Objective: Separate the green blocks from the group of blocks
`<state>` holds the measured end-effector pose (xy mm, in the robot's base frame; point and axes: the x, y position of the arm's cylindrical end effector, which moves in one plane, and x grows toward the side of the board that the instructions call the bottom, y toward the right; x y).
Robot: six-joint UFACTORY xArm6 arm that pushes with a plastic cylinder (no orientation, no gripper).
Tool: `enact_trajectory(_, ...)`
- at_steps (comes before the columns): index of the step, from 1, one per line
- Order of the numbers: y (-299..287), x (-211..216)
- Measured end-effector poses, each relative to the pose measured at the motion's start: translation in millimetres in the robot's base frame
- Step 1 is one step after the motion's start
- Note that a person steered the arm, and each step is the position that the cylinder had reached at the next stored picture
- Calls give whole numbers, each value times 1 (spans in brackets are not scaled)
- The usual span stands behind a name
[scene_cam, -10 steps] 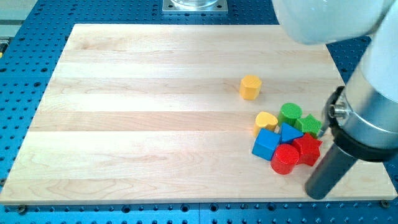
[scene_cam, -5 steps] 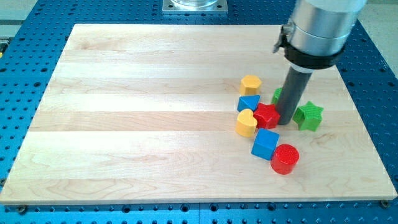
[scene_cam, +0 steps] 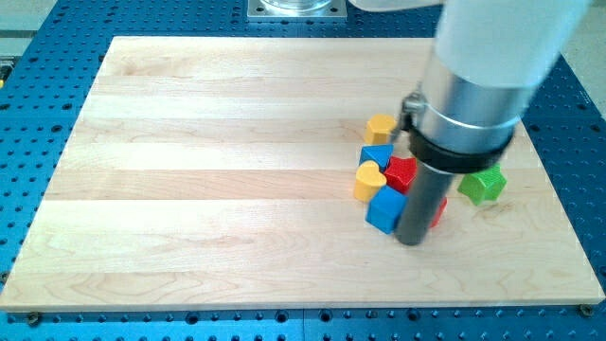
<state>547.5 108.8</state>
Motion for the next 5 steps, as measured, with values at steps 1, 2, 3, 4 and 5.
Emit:
enact_trajectory(1,-17,-10)
enact_trajectory(2,-37,-40)
enact_trajectory(3,-46,-59)
enact_trajectory(4,-36,4)
enact_trajectory(5,16,31)
